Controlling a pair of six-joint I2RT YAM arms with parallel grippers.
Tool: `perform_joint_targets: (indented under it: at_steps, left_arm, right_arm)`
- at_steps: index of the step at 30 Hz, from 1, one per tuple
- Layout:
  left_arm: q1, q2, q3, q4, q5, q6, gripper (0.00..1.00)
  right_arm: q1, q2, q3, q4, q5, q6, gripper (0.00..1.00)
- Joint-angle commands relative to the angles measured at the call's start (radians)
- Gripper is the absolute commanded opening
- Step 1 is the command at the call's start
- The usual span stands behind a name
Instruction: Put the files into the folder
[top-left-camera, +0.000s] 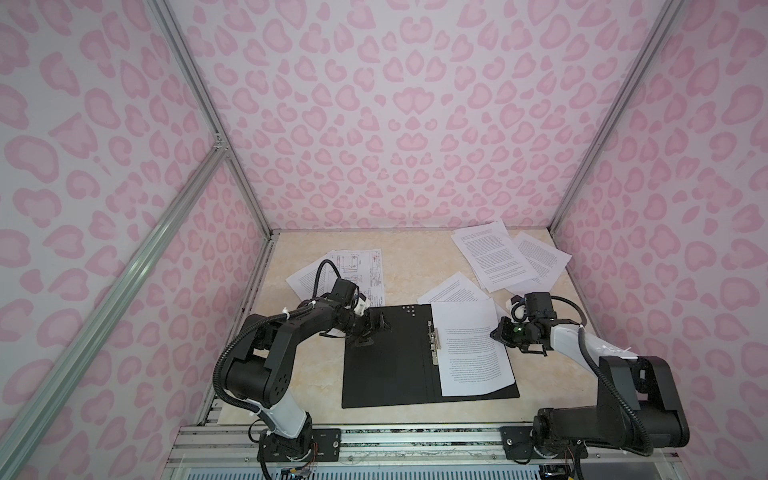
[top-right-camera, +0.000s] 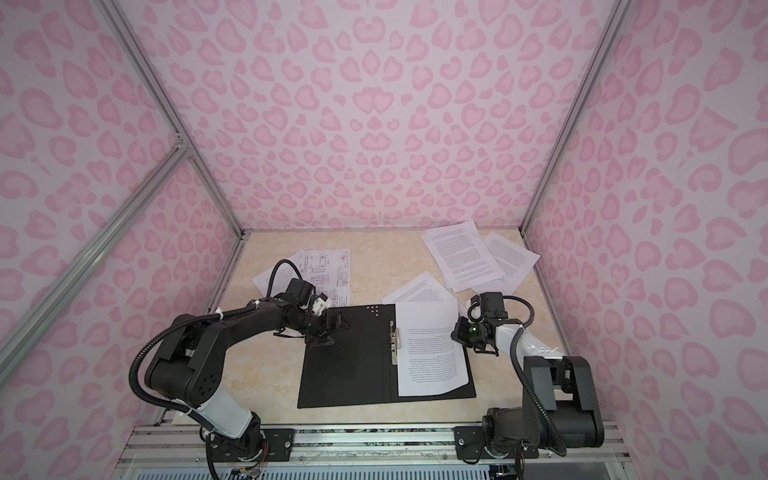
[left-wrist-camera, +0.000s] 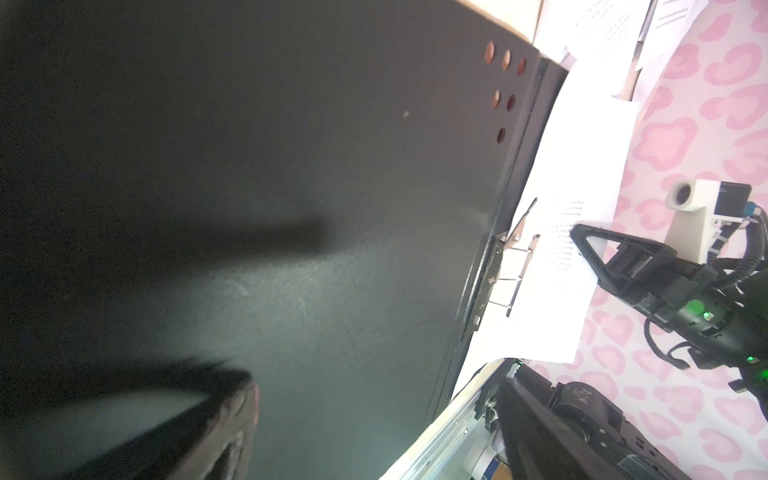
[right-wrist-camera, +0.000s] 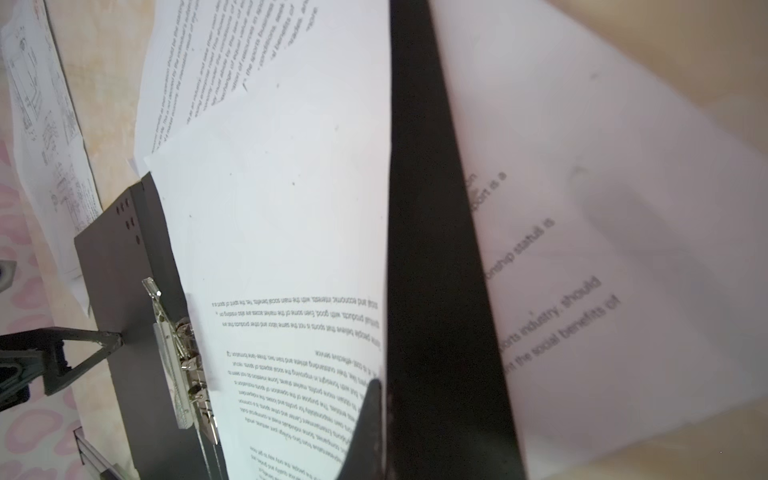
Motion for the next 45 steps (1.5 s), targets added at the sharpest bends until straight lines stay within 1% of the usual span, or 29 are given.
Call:
perform_joint_targets:
  at_steps: [1,22,35,39,45]
  left_arm:
    - [0.000,0.016,-0.006,-0.052,-0.094,0.003,0.92]
    - [0.002,0.015,-0.006,-0.052,-0.093,0.002,0.92]
    - [0.002,0.013,-0.002,-0.053,-0.084,-0.001,0.92]
    - [0.001,0.005,-0.001,-0.051,-0.079,-0.004,0.92]
    - [0.002,-0.008,0.007,-0.056,-0.071,-0.008,0.92]
  right_arm:
    - [0.017,-0.001,0.003,-0.017,0.029,-0.024,0.00]
    - [0.060,-0.009,0.016,-0.032,0.079,-0.040,0.00]
    - [0.083,0.001,0.025,-0.032,0.082,-0.047,0.00]
    - [0.083,-0.002,0.025,-0.037,0.087,-0.042,0.10]
    - [0.082,-0.006,0.027,-0.044,0.106,-0.031,0.35]
